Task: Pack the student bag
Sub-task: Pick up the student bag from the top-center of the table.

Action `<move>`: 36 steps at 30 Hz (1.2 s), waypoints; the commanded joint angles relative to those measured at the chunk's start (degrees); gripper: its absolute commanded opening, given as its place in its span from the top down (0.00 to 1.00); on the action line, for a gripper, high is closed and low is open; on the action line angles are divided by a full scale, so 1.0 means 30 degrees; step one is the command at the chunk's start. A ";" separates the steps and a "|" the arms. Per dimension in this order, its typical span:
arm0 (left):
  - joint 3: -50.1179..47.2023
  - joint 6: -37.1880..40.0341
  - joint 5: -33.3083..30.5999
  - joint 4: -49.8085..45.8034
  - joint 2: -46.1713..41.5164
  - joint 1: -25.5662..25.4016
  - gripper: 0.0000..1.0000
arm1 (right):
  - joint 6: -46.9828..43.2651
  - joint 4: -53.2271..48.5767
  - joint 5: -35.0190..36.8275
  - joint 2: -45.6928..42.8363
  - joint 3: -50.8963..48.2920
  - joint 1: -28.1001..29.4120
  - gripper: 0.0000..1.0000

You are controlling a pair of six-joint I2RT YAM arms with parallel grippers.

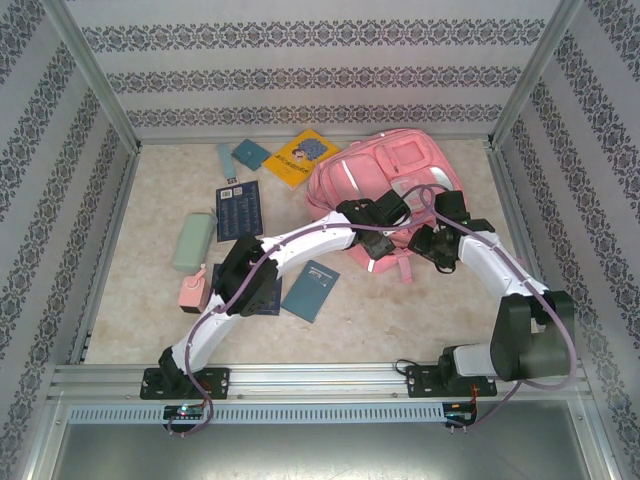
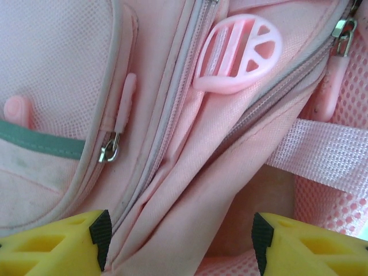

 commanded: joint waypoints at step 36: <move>0.2127 0.0926 -0.1224 -0.0128 -0.3015 0.0848 1.00 | -0.0036 0.1478 -0.2664 0.0471 0.2372 -0.0934 0.58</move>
